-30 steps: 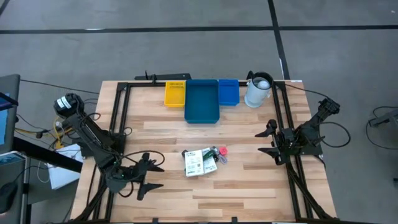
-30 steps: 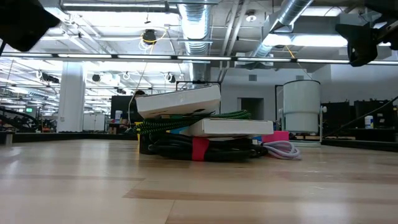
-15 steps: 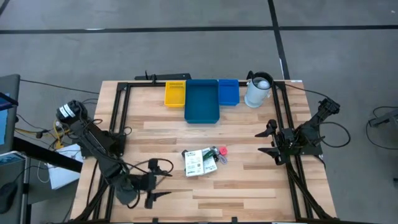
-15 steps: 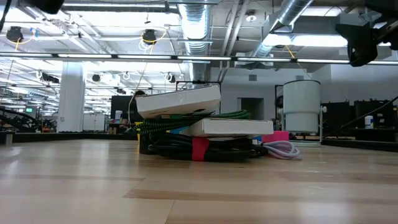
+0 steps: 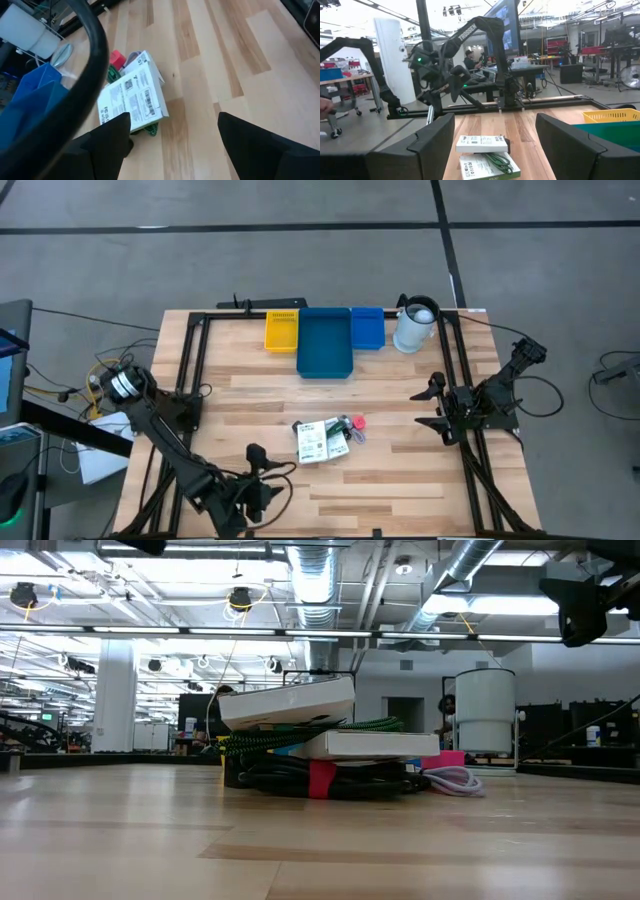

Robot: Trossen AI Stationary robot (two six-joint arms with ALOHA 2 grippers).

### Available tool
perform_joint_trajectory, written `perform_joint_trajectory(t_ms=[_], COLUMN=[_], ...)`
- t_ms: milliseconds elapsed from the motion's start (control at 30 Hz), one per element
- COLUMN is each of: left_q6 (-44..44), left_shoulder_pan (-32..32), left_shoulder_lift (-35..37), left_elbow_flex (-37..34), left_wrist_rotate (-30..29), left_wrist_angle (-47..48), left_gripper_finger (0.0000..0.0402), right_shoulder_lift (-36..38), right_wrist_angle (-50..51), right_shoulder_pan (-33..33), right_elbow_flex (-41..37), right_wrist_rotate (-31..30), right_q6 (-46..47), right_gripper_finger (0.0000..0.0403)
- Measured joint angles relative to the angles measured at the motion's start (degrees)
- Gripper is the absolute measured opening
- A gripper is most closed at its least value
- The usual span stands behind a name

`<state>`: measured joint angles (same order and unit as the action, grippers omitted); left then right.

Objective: Pick and place items into bin
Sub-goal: Put the left white box into the dark blue bin

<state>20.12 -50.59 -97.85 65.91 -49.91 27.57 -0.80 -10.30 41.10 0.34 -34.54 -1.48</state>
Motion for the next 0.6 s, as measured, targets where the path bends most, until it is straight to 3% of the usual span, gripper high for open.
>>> perform_joint_trajectory(t_ms=[267, 400, 600], left_q6=[0.6, 1.1, -6.1], left_shoulder_pan=[0.0, 0.1, 0.4], left_shoulder_lift=[-3.7, -5.0, -10.4], left_elbow_flex=[1.1, 1.1, 1.2], left_wrist_rotate=[-3.7, -9.1, -13.5], left_wrist_angle=[0.1, -0.4, -2.3], left_gripper_finger=[0.0292, 0.0292, 0.0292], right_shoulder_lift=[0.0, 0.0, 0.0], right_wrist_angle=[0.0, 0.0, 0.9], right_shoulder_pan=[0.0, 0.0, 0.0], right_elbow_flex=[0.0, 0.0, 0.0], right_wrist_rotate=[0.0, 0.0, 0.0], right_q6=[0.0, 0.0, 0.0], right_gripper_finger=[0.0276, 0.0276, 0.0276])
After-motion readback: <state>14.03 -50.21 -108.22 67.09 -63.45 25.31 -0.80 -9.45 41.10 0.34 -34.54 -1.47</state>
